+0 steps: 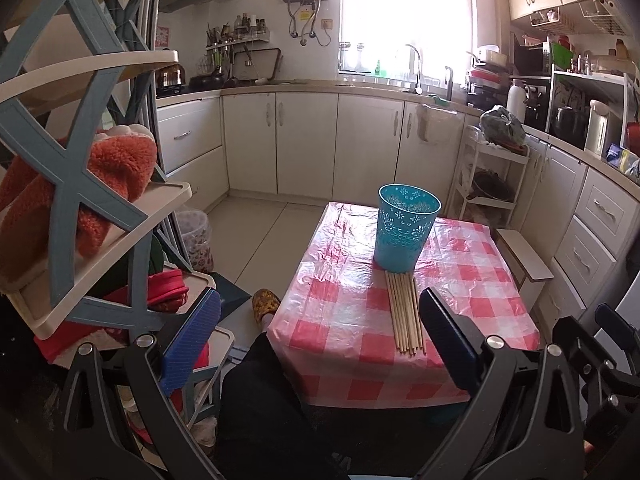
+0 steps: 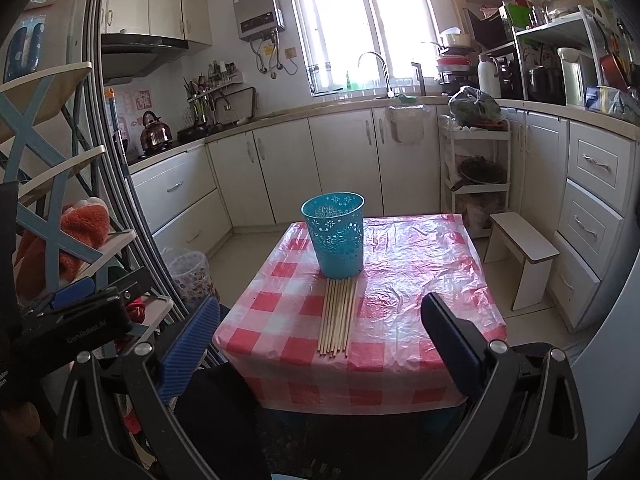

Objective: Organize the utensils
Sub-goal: 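Move both tools toward the table with the teal basket and sticks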

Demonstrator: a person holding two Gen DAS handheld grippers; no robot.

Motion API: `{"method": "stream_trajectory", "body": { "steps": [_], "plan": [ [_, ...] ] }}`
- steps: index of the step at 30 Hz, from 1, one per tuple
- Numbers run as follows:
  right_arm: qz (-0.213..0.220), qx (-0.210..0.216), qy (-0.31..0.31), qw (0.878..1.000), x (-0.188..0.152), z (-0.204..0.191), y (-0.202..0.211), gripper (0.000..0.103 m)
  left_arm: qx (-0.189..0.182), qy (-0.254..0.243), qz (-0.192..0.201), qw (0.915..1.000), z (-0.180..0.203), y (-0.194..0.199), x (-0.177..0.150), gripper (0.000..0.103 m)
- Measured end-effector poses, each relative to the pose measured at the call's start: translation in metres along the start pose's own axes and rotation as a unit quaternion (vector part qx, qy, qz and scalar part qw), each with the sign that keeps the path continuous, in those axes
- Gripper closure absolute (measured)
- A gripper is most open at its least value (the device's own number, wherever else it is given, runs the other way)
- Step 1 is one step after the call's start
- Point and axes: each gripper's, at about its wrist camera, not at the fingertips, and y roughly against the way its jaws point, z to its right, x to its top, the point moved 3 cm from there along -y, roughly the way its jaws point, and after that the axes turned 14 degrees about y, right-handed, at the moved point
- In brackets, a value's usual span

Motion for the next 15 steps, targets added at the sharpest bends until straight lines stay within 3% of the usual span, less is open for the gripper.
{"method": "stream_trajectory", "body": {
  "steps": [15],
  "plan": [
    [-0.032, 0.002, -0.017, 0.999, -0.005, 0.012, -0.029, 0.006, 0.012, -0.016, -0.031, 0.9993, 0.014, -0.039, -0.005, 0.008]
  ]
}}
